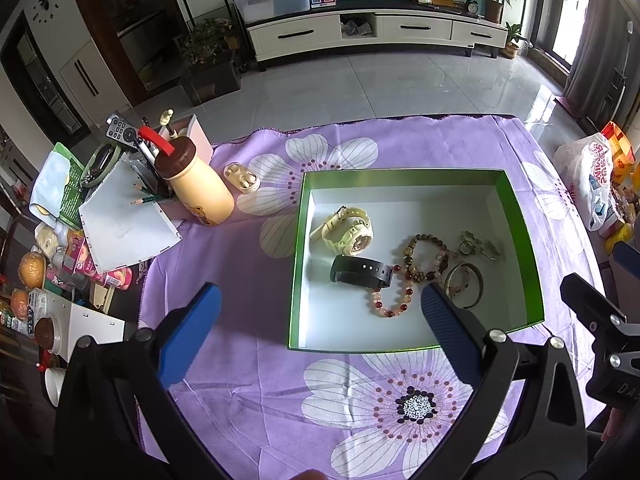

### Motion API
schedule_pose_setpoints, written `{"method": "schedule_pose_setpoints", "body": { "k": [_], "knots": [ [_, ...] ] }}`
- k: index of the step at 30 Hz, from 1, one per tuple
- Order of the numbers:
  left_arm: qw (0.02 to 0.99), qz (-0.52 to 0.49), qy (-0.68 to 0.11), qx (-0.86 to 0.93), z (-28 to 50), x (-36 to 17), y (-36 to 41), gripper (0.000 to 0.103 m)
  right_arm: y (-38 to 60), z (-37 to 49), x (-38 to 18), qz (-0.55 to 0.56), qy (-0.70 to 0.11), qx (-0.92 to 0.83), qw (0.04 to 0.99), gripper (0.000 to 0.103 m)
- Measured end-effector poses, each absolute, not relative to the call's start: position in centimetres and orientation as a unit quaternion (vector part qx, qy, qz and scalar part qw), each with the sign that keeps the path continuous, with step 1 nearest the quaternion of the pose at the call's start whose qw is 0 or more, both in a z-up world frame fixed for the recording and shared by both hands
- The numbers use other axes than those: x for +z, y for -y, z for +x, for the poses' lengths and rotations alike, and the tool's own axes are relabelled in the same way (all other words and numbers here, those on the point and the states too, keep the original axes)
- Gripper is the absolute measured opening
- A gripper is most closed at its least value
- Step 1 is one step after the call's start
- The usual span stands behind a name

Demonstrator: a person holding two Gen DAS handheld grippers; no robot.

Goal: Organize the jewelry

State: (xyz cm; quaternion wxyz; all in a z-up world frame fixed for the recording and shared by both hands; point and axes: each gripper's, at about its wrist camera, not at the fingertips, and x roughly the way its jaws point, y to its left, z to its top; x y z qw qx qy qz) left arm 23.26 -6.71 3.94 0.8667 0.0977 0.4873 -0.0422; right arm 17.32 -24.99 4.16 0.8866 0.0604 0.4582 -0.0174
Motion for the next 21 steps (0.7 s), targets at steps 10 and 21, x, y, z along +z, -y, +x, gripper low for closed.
{"method": "schedule_pose_setpoints", "body": {
  "k": [10, 21],
  "knots": [
    [0.867, 0.1, -0.487, -0.041, 23.23, 4.02, 6.8, 0.101, 25.01, 17.32, 3.97, 0.06, -0.459, -0.018, 0.886, 0.102],
    [0.867, 0.102, -0.486, -0.044, 23.28, 4.19, 6.83, 0.101, 24.89, 17.33, 3.91, 0.058, -0.458, -0.018, 0.887, 0.102]
  ]
}}
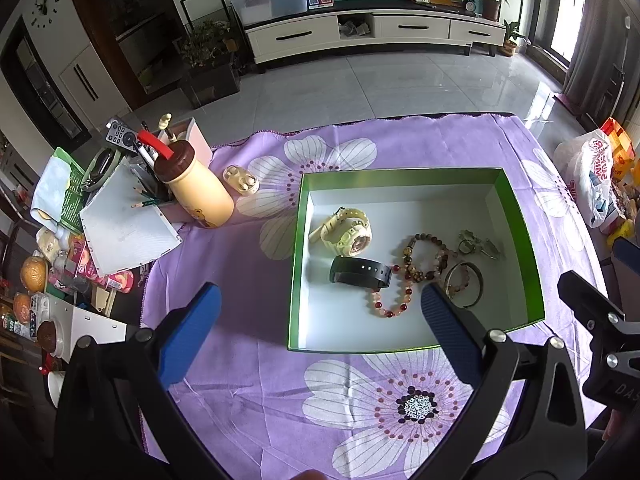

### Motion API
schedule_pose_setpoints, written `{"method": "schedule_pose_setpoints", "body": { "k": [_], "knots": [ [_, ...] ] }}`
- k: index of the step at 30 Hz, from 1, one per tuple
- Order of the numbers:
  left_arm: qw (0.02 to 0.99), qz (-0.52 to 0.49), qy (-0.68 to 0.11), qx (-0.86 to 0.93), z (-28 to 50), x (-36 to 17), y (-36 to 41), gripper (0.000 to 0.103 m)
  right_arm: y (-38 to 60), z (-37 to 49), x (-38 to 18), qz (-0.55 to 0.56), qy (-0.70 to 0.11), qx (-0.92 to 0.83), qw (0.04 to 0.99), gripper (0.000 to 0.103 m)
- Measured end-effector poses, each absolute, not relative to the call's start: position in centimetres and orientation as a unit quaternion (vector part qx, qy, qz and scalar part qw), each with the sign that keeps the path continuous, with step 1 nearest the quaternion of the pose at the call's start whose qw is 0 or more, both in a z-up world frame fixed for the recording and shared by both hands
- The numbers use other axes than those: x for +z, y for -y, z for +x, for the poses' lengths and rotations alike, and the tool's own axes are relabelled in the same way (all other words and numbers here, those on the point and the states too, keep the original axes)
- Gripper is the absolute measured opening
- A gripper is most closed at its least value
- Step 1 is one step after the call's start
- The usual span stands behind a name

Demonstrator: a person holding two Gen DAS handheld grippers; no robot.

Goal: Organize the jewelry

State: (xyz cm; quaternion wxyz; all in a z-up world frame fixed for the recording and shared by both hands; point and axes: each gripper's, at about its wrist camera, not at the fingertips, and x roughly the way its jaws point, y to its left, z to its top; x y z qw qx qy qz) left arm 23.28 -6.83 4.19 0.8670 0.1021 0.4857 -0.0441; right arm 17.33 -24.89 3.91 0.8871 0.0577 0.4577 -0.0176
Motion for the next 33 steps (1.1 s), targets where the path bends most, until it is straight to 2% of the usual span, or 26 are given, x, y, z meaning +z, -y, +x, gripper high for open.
{"method": "schedule_pose_setpoints", "body": {
  "k": [33],
  "knots": [
    [0.864, 0.1, -0.492, -0.035, 23.82, 3.71, 6.78, 0.101, 24.73, 17.65, 3.64, 0.057, -0.462, -0.02, 0.885, 0.102]
  ]
}}
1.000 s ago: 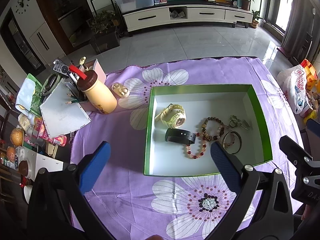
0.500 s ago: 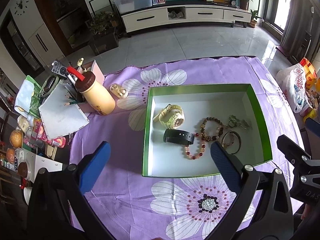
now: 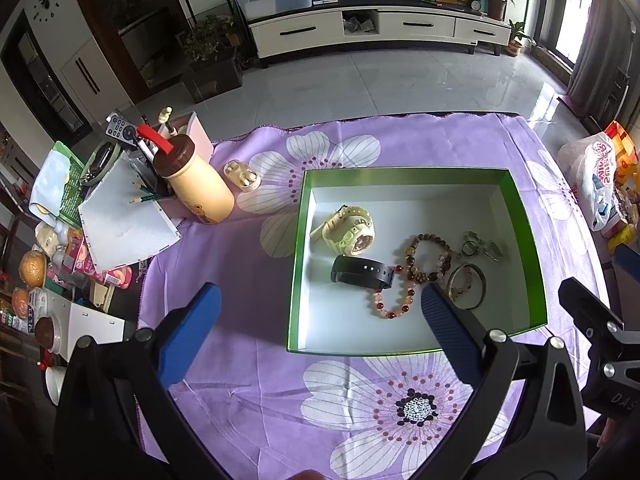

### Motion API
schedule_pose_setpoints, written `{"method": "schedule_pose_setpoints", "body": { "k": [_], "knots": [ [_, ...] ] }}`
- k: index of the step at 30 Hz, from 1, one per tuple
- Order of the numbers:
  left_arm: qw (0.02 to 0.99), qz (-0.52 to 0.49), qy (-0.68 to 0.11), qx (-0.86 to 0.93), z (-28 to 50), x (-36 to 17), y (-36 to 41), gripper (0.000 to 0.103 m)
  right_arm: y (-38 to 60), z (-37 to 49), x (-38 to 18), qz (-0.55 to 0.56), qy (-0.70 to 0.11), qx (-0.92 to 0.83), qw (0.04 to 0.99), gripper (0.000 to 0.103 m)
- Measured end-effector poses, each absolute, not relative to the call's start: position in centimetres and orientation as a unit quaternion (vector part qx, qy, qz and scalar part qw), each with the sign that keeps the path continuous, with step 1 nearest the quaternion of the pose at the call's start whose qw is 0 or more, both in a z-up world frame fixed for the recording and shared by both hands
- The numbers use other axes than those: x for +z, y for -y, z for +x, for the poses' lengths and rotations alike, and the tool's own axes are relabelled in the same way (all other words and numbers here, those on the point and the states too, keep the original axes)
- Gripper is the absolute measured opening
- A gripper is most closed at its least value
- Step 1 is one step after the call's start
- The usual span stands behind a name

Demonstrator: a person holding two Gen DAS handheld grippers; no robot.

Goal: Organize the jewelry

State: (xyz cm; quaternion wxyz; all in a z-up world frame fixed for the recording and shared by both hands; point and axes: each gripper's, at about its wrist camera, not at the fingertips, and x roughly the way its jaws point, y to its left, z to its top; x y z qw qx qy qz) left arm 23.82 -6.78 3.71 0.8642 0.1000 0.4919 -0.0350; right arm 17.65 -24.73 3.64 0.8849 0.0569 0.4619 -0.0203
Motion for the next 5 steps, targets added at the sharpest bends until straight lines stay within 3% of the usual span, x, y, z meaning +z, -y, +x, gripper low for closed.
{"method": "schedule_pose_setpoints", "body": {
  "k": [5],
  "knots": [
    [0.864, 0.098, -0.492, -0.036, 23.81, 3.71, 6.75, 0.101, 24.73, 17.66, 3.64, 0.056, -0.462, -0.021, 0.885, 0.102]
  ]
}}
